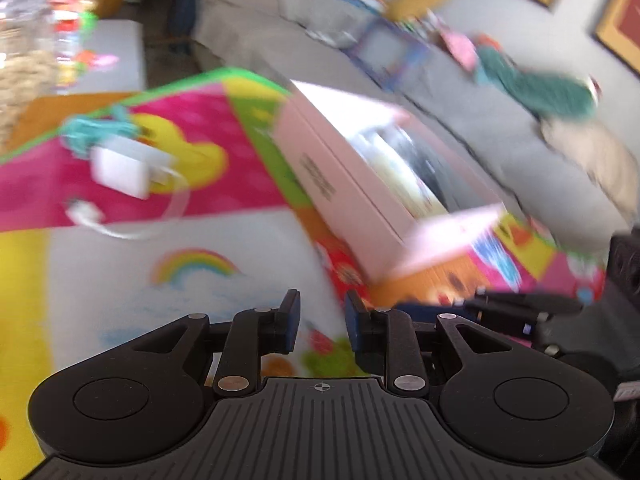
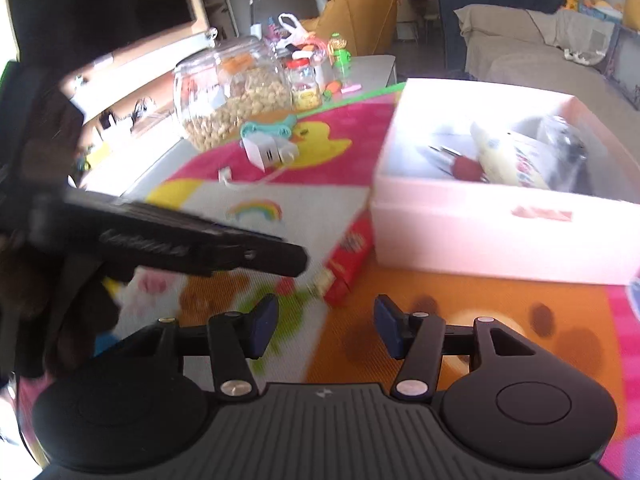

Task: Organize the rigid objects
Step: 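Lower the bagged black item into the pink box and open the right tool, then grasp the red lighter with the right tool while the left tool grasps the white cable adapter, then drop the white adapter into the pink box with the left tool while the right tool drops the lighter, then grasp the teal plastic clip on the mat with the right tool, then grasp the white cube charger with the left tool while the right tool holds the teal clip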

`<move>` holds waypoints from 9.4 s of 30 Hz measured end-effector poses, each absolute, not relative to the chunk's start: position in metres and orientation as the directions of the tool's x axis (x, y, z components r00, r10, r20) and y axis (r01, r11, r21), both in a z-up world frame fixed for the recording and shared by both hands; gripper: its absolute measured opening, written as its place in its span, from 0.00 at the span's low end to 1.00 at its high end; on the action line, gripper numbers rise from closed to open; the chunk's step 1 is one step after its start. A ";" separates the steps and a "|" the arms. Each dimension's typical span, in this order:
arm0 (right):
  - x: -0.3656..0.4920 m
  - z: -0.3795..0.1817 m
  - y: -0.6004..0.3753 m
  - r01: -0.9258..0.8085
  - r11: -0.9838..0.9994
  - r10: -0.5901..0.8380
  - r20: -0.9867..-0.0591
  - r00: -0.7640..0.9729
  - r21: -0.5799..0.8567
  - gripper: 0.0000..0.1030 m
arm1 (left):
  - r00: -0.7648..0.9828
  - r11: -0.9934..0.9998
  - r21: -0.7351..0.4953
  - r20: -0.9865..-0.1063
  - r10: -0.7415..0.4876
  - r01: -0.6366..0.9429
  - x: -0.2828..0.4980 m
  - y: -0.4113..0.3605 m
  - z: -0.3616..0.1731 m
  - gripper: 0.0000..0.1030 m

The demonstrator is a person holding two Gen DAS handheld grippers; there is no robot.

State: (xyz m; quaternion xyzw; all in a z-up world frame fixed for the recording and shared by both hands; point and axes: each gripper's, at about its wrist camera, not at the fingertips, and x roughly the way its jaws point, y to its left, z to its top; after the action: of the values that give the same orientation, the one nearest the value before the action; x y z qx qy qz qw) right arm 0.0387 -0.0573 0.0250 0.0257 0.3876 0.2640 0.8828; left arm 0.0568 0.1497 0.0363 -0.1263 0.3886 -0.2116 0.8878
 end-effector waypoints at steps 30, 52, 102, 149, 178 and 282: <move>-0.008 0.016 -0.087 -0.559 0.825 0.471 -0.643 0.604 0.080 0.48 | 0.742 0.971 -0.238 -0.650 -0.165 0.008 0.164 0.192 0.027 0.29; 0.039 0.023 -0.037 -0.444 0.890 0.385 -0.697 0.605 0.106 0.22 | 0.765 0.979 -0.204 -0.627 -0.144 0.017 0.009 0.215 0.047 0.27; -0.024 0.011 -0.116 -0.438 0.888 0.418 -0.645 0.640 0.141 0.85 | 0.683 0.985 -0.014 -0.719 -0.130 0.173 0.062 0.077 0.027 0.35; -0.095 0.144 -0.209 -0.325 0.943 0.329 -0.344 0.879 0.070 0.22 | 0.809 0.897 -0.003 -0.432 -0.399 0.441 -0.078 0.040 0.159 0.24; -0.002 0.168 -0.192 -0.289 0.954 0.297 -0.349 0.889 0.076 0.22 | 0.783 0.963 -0.185 -0.561 -0.268 0.197 -0.002 0.076 0.116 0.24; -0.008 0.012 -0.164 -0.313 0.945 0.299 -0.647 0.701 0.098 0.80 | 0.647 0.937 -0.068 -0.705 -0.289 0.343 -0.028 0.073 0.033 0.31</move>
State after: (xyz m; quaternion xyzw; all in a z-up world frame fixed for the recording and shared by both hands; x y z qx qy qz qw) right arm -0.0082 -0.1641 0.0118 -0.0097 0.3493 0.1658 0.9222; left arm -0.0276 0.0730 0.0332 0.0358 0.3821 -0.1743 0.9069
